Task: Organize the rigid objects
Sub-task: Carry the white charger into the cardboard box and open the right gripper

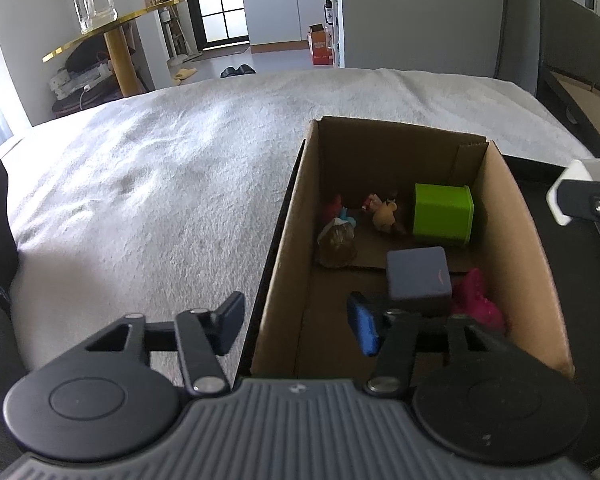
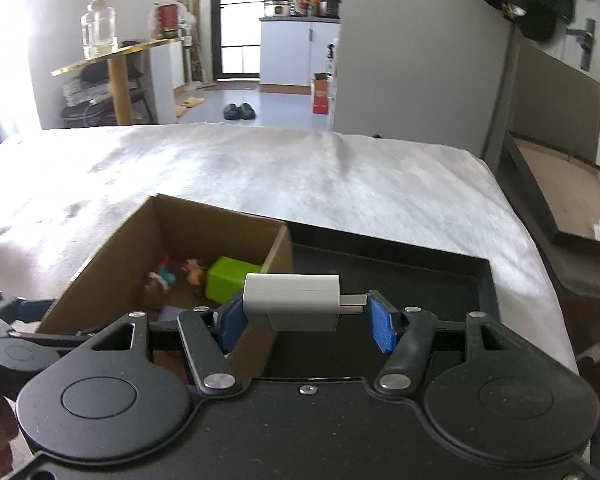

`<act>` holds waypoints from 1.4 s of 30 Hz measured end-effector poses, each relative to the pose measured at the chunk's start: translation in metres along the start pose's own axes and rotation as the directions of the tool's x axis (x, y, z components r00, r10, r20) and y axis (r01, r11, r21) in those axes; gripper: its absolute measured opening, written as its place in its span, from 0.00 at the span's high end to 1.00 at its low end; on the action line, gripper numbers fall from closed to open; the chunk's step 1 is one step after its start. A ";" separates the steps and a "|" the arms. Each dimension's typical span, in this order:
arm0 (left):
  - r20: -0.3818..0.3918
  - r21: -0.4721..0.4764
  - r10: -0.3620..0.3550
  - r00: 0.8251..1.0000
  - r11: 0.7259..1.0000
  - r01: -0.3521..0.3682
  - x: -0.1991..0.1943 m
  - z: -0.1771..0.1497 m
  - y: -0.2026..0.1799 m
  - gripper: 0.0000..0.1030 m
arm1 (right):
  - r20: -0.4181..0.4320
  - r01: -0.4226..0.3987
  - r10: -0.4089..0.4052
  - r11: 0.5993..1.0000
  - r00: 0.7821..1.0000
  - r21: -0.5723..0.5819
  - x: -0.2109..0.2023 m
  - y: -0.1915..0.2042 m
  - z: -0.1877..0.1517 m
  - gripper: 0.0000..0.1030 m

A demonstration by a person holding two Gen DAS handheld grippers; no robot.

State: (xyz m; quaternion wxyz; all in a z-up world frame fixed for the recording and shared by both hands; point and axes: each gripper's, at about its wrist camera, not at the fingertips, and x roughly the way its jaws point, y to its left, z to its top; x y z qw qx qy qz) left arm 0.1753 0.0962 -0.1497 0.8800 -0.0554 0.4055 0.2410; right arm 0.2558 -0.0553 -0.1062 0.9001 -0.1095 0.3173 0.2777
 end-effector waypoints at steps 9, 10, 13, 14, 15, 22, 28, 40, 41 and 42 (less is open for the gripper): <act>-0.008 -0.095 -0.023 1.000 0.995 0.022 0.003 0.000 0.020 0.78 | 0.010 -0.055 0.055 0.998 0.998 -0.039 0.005 0.026 0.008 0.41; -0.009 -0.103 -0.034 0.999 0.994 0.032 0.003 0.000 0.022 0.79 | 0.010 -0.062 0.063 0.997 0.998 -0.044 0.007 0.030 0.009 0.41; -0.008 -0.110 -0.046 0.999 0.993 0.044 0.003 0.000 0.023 0.83 | 0.005 -0.085 0.086 0.995 0.996 -0.058 0.012 0.039 0.011 0.41; -0.007 -0.107 -0.047 0.999 0.993 0.046 0.003 -0.001 0.022 0.85 | 0.002 -0.094 0.094 0.994 0.996 -0.062 0.013 0.042 0.011 0.41; -0.009 -0.107 -0.052 0.999 0.993 0.051 0.003 -0.001 0.021 0.85 | 0.000 -0.099 0.099 0.993 0.995 -0.065 0.014 0.044 0.011 0.41; -0.013 -0.147 -0.075 0.997 0.986 0.072 0.005 0.000 0.026 0.87 | -0.051 -0.155 0.153 0.988 0.987 -0.029 0.029 0.056 0.011 0.41; -0.015 -0.155 -0.082 0.996 0.985 0.079 0.005 0.001 0.028 0.87 | -0.080 -0.173 0.174 0.985 0.982 0.018 0.045 0.058 0.010 0.41; -0.022 -0.164 -0.077 0.997 0.984 0.072 0.007 0.002 0.029 0.87 | -0.074 -0.181 0.184 0.983 0.980 0.042 0.042 0.058 0.016 0.39; -0.023 -0.162 -0.075 0.997 0.984 0.070 0.007 0.002 0.029 0.87 | -0.076 -0.177 0.180 0.983 0.981 0.048 0.039 0.055 0.015 0.39; -0.023 -0.162 -0.075 0.997 0.984 0.071 0.007 0.002 0.028 0.87 | -0.076 -0.177 0.180 0.983 0.981 0.053 0.037 0.053 0.015 0.39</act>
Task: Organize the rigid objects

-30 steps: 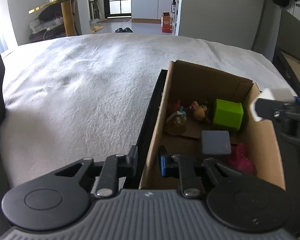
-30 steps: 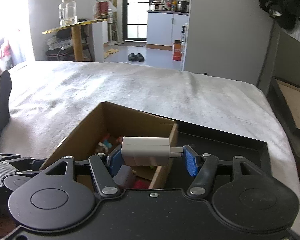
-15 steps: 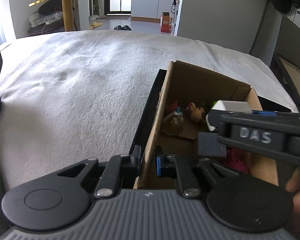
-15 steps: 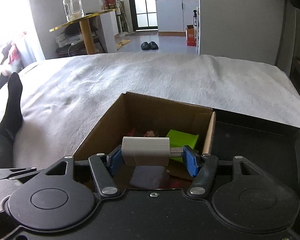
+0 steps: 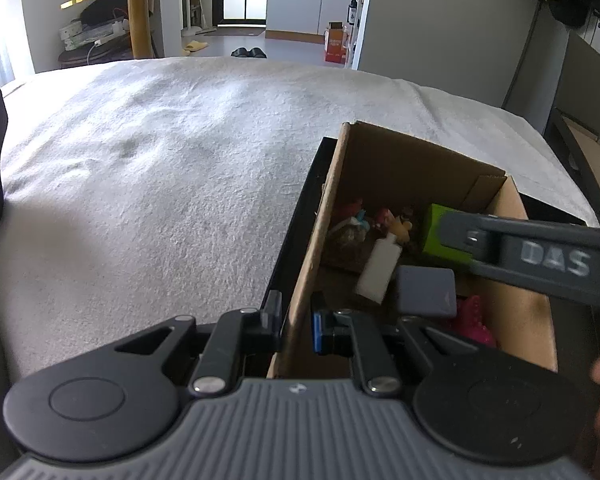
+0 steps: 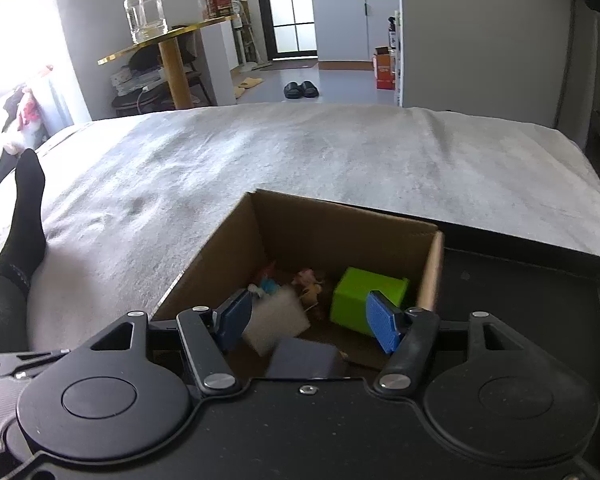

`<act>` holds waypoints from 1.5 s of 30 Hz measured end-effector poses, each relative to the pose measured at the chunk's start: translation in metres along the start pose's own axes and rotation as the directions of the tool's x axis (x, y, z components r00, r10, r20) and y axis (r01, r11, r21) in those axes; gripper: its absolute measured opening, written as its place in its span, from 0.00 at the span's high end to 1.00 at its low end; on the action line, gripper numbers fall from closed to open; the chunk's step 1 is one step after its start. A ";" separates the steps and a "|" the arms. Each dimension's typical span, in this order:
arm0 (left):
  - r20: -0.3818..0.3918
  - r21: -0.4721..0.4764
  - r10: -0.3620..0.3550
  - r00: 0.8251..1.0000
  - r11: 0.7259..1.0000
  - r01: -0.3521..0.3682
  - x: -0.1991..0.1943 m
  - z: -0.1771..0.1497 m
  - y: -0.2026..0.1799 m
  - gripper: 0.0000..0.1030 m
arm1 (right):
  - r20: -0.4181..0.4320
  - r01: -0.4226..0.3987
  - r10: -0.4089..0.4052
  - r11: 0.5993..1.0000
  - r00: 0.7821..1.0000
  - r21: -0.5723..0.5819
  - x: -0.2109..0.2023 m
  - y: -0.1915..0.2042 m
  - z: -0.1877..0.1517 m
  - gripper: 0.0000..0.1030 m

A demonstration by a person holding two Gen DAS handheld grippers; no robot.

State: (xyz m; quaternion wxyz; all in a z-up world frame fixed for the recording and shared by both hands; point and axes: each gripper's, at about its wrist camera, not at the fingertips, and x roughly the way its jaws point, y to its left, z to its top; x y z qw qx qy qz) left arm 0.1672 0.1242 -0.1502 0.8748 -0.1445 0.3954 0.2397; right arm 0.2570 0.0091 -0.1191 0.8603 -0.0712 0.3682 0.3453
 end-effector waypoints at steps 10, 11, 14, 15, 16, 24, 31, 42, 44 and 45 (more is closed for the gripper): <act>-0.003 0.079 0.061 0.998 0.995 -0.060 -0.006 0.004 -0.013 0.84 | 0.014 0.021 -0.022 0.999 1.000 0.038 -0.037 -0.020 -0.010 0.35; -0.006 0.084 0.068 0.998 0.994 -0.067 -0.007 0.005 -0.014 0.83 | 0.017 0.023 -0.023 0.999 1.000 0.045 -0.041 -0.023 -0.010 0.34; -0.019 0.101 0.080 0.997 0.992 -0.078 -0.011 0.010 -0.017 0.78 | 0.023 0.026 -0.027 0.997 0.999 0.071 -0.050 -0.031 -0.013 0.31; -0.021 0.102 0.081 0.997 0.992 -0.078 -0.014 0.011 -0.018 0.76 | 0.021 0.032 -0.034 0.996 0.999 0.079 -0.054 -0.035 -0.014 0.29; -0.019 0.101 0.080 0.997 0.992 -0.078 -0.016 0.012 -0.019 0.70 | 0.020 0.041 -0.043 0.995 0.999 0.085 -0.056 -0.038 -0.014 0.26; -0.012 0.145 0.045 0.999 0.988 -0.043 -0.038 0.014 -0.034 0.50 | 0.036 0.080 -0.087 0.985 0.996 0.155 -0.075 -0.060 -0.022 0.16; -0.016 0.151 -0.001 1.000 0.988 0.003 -0.058 0.017 -0.044 0.44 | 0.061 0.108 -0.122 0.974 0.991 0.199 -0.098 -0.077 -0.027 0.11; 0.023 0.183 -0.060 0.998 0.982 0.055 -0.097 0.029 -0.052 0.33 | 0.058 0.139 -0.161 0.951 0.985 0.276 -0.132 -0.102 -0.032 0.02; 0.022 0.198 -0.094 0.995 0.976 0.088 -0.104 0.029 -0.053 0.31 | 0.063 0.141 -0.165 0.948 0.984 0.286 -0.138 -0.104 -0.032 0.00; 0.019 0.218 -0.107 0.994 0.971 0.101 -0.107 0.028 -0.055 0.31 | 0.068 0.148 -0.174 0.947 0.982 0.286 -0.141 -0.104 -0.032 0.00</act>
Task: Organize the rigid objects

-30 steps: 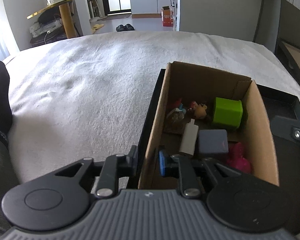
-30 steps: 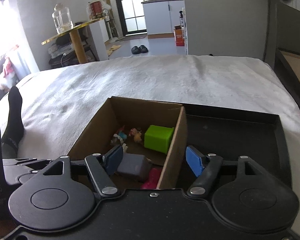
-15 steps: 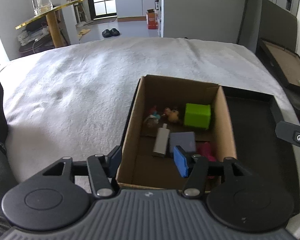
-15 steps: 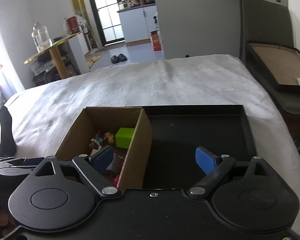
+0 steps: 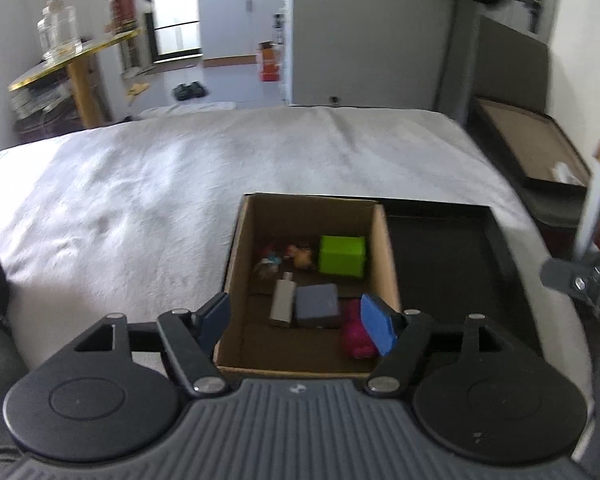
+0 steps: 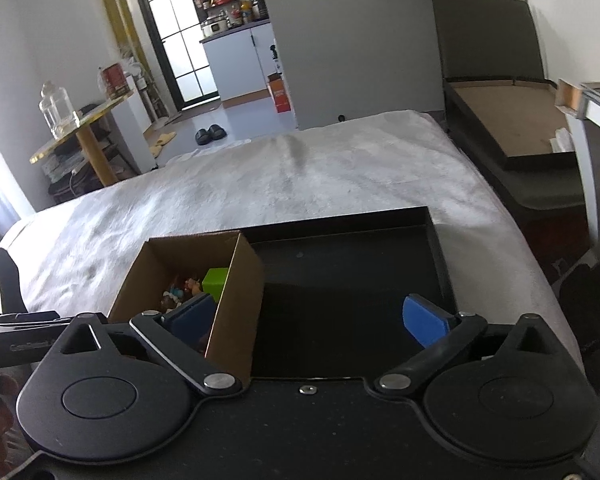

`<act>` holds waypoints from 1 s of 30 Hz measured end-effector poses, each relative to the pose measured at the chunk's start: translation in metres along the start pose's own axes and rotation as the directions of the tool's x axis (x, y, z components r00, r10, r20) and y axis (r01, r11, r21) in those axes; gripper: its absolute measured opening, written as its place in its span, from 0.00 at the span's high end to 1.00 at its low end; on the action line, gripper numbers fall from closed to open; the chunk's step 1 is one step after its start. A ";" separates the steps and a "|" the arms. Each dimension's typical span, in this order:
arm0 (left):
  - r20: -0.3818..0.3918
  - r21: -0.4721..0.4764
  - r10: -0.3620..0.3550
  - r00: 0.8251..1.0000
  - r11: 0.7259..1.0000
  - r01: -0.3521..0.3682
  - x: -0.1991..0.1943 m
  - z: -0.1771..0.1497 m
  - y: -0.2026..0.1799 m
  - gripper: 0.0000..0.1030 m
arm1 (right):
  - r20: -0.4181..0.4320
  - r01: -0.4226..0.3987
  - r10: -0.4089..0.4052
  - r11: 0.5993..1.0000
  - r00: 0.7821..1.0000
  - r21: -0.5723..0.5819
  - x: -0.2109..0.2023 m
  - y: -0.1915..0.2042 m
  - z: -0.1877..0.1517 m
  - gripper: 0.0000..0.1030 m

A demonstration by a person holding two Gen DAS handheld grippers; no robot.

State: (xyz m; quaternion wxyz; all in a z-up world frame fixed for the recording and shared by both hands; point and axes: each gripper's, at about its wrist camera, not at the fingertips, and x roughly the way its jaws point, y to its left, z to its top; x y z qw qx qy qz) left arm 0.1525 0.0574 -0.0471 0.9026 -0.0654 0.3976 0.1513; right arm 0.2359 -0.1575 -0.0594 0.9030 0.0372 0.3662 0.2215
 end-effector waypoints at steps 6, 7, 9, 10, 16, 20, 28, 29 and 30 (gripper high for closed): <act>0.012 0.079 -0.047 0.999 0.996 0.046 -0.024 -0.008 -0.007 0.24 | 0.018 0.006 -0.006 1.000 1.000 0.015 -0.022 -0.003 0.000 0.00; 0.009 0.083 -0.061 0.998 0.995 0.060 -0.027 -0.009 -0.006 0.23 | 0.022 0.007 -0.007 1.000 1.000 0.014 -0.026 -0.002 -0.001 0.00; 0.007 0.083 -0.084 0.996 0.993 0.083 -0.034 -0.012 -0.003 0.22 | 0.030 0.009 -0.010 1.000 1.000 0.012 -0.034 0.000 -0.002 0.00; 0.009 0.079 -0.088 0.996 0.993 0.087 -0.038 -0.013 -0.001 0.21 | 0.034 0.010 -0.011 1.000 0.999 0.012 -0.038 0.000 -0.002 0.00; 0.020 0.056 -0.111 0.994 0.992 0.110 -0.058 -0.023 0.011 0.15 | 0.049 0.007 -0.008 1.000 0.999 0.025 -0.059 0.002 -0.004 0.00; 0.032 0.057 -0.115 0.993 0.992 0.113 -0.073 -0.027 0.013 0.14 | 0.037 0.019 -0.019 1.000 0.999 0.013 -0.070 0.008 -0.005 0.00; 0.045 0.080 -0.119 0.992 0.990 0.116 -0.096 -0.032 0.011 0.12 | 0.020 0.088 -0.089 0.995 0.996 0.036 -0.096 0.019 -0.009 0.00; 0.046 0.084 -0.121 0.992 0.990 0.117 -0.098 -0.032 0.011 0.12 | 0.019 0.095 -0.095 0.995 0.995 0.031 -0.100 0.021 -0.011 0.00; 0.048 0.083 -0.127 0.991 0.989 0.123 -0.101 -0.033 0.010 0.12 | 0.021 0.096 -0.097 0.995 0.995 0.023 -0.104 0.024 -0.013 0.00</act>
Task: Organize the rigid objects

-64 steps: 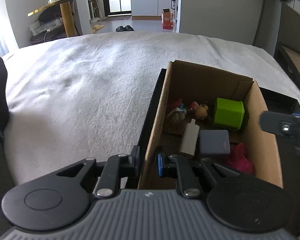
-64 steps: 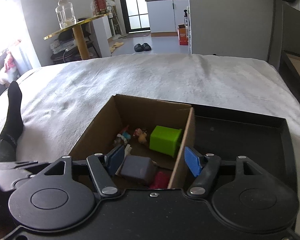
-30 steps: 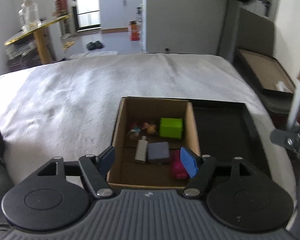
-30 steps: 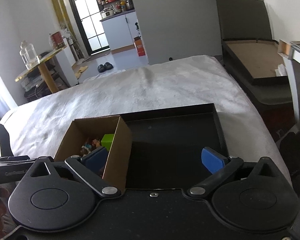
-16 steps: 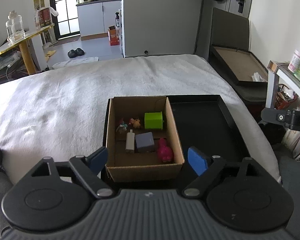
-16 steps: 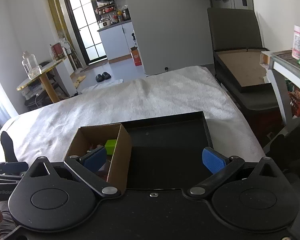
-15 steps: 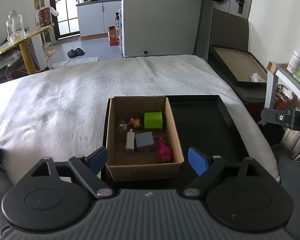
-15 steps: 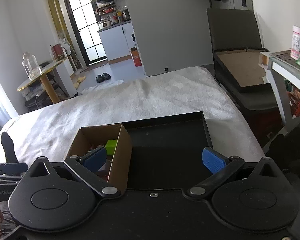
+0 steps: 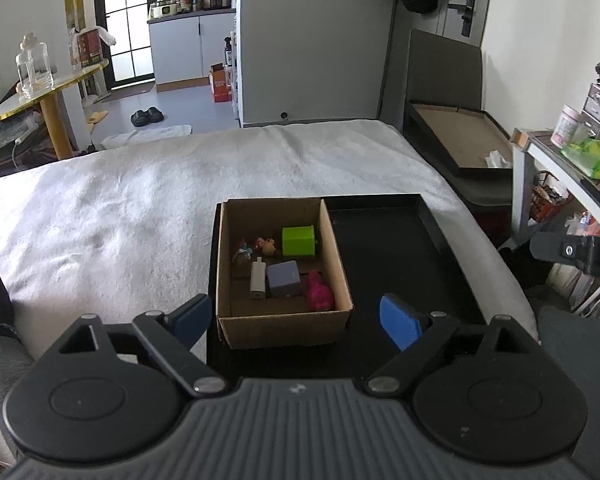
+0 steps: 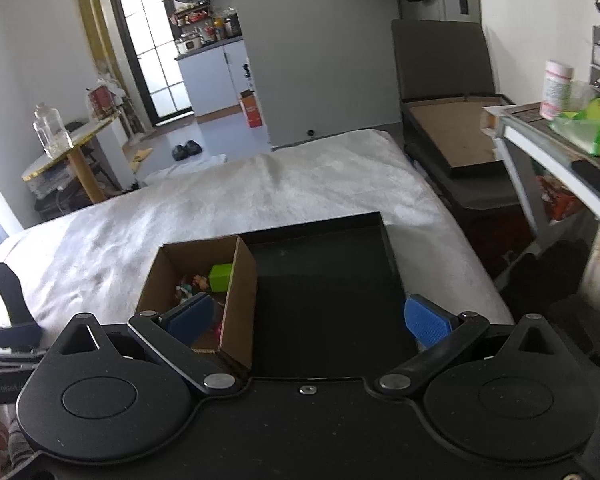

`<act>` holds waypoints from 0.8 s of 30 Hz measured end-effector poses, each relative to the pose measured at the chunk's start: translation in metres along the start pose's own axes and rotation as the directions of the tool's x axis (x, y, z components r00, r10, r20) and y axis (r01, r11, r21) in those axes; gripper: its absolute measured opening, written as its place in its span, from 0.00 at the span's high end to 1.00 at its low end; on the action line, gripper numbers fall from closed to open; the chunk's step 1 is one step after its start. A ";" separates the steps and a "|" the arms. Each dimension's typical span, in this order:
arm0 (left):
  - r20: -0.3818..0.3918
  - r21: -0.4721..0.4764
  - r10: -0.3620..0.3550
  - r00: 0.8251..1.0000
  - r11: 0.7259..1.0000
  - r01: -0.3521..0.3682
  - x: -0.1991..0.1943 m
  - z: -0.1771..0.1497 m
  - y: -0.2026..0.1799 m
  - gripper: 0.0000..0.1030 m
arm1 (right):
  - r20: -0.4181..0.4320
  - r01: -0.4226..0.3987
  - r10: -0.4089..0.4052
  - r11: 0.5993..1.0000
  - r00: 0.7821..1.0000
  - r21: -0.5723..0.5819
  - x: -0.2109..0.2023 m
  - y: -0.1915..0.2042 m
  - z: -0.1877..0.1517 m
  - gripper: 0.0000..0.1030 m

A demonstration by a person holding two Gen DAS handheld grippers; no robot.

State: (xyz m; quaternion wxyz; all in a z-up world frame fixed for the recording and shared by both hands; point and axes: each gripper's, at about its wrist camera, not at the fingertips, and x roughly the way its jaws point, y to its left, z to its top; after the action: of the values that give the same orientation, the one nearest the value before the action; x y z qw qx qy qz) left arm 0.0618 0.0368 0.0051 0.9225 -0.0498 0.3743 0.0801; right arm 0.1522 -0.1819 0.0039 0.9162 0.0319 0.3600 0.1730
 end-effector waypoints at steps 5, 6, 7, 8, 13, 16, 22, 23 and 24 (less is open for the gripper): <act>0.011 0.011 -0.019 1.000 1.000 0.019 -0.013 -0.003 -0.005 0.12 | 0.006 0.019 -0.019 1.000 1.000 -0.017 -0.017 0.000 -0.005 0.00; 0.016 0.015 -0.022 1.000 1.000 0.022 -0.016 -0.003 -0.006 0.12 | 0.001 0.022 -0.022 1.000 1.000 -0.017 -0.019 0.000 -0.005 0.00; 0.019 0.016 -0.024 1.000 1.000 0.024 -0.018 -0.004 -0.007 0.12 | -0.001 0.024 -0.024 1.000 1.000 -0.017 -0.021 0.000 -0.005 0.00; 0.020 0.016 -0.028 0.999 0.999 0.028 -0.020 -0.005 -0.007 0.12 | 0.000 0.031 -0.031 0.999 1.000 -0.015 -0.024 0.001 -0.006 0.00; 0.035 0.041 -0.050 0.998 0.998 0.049 -0.033 -0.007 -0.012 0.12 | 0.010 0.047 -0.047 0.999 0.999 -0.013 -0.040 0.006 -0.020 0.00; 0.052 0.041 -0.055 0.997 0.998 0.053 -0.042 -0.009 -0.012 0.12 | 0.026 0.051 -0.050 0.998 0.998 -0.032 -0.049 0.009 -0.024 0.00; 0.063 0.055 -0.057 0.996 0.997 0.054 -0.052 -0.016 -0.012 0.12 | 0.048 0.061 -0.059 0.997 0.997 -0.047 -0.060 0.016 -0.025 0.00; 0.063 0.056 -0.056 0.996 0.997 0.053 -0.053 -0.018 -0.012 0.12 | 0.057 0.061 -0.058 0.997 0.997 -0.051 -0.062 0.017 -0.024 0.00; 0.062 0.055 -0.056 0.996 0.997 0.052 -0.054 -0.019 -0.011 0.12 | 0.063 0.060 -0.057 0.997 0.996 -0.053 -0.064 0.018 -0.025 0.00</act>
State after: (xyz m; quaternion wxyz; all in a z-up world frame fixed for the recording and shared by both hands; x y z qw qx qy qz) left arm 0.0129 0.0171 0.0291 0.9368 -0.0326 0.3451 0.0467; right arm 0.0864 -0.1882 0.0304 0.9321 0.0014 0.3276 0.1547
